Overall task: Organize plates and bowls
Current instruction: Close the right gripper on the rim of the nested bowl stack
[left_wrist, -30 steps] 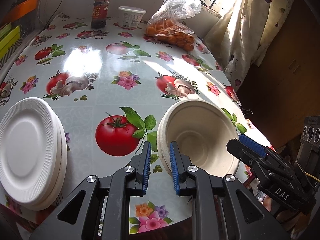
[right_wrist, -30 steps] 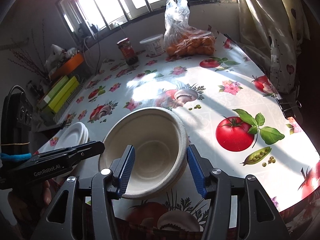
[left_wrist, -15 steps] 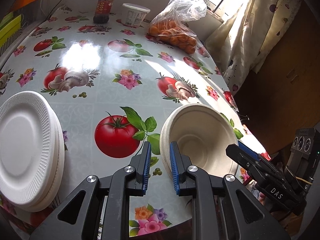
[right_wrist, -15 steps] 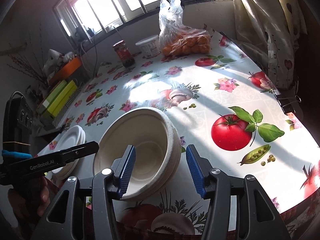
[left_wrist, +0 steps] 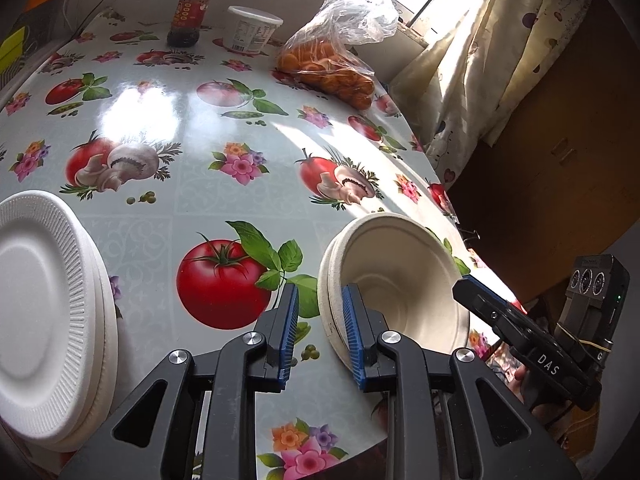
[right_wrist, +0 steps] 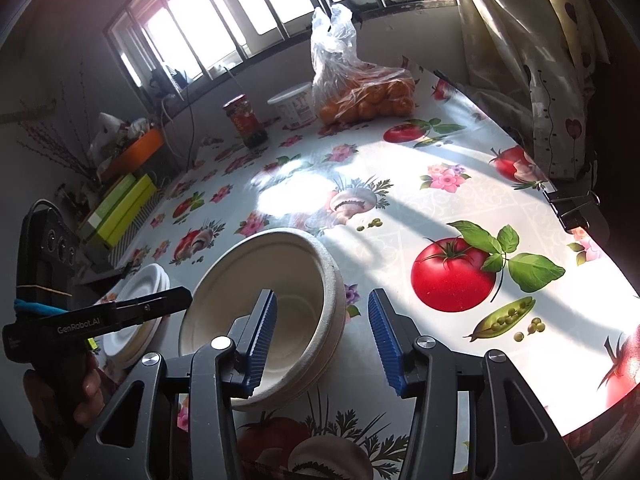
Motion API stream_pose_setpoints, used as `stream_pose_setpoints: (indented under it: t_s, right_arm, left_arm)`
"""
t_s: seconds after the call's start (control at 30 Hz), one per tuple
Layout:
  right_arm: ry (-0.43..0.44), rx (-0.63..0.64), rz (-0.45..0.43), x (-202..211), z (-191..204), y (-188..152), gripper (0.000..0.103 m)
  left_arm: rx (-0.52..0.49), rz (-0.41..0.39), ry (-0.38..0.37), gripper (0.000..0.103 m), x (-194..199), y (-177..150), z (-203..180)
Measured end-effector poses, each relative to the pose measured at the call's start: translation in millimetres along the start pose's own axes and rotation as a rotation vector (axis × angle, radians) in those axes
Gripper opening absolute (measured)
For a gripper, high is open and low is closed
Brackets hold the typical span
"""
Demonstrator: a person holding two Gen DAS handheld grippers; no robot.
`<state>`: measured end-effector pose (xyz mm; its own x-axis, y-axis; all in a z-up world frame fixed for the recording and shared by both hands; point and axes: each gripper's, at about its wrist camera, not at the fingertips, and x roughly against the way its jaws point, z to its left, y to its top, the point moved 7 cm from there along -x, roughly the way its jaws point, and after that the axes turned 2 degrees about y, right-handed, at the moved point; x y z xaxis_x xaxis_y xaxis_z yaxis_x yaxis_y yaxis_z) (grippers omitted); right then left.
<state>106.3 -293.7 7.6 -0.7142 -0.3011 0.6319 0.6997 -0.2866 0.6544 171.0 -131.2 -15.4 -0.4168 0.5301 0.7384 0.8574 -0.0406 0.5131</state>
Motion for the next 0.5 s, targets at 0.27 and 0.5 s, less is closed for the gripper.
stream_pose_setpoints:
  t_s: [0.27,0.5]
  right_arm:
    - [0.026,-0.018,0.020,-7,-7,-3,0.030]
    - [0.048,-0.020,0.029,-9,-4,-6,0.020]
  left_arm:
    - [0.018,0.000,-0.035,0.024,-4,3,-2]
    - [0.029,0.006,-0.039,0.024,-8,3,-3]
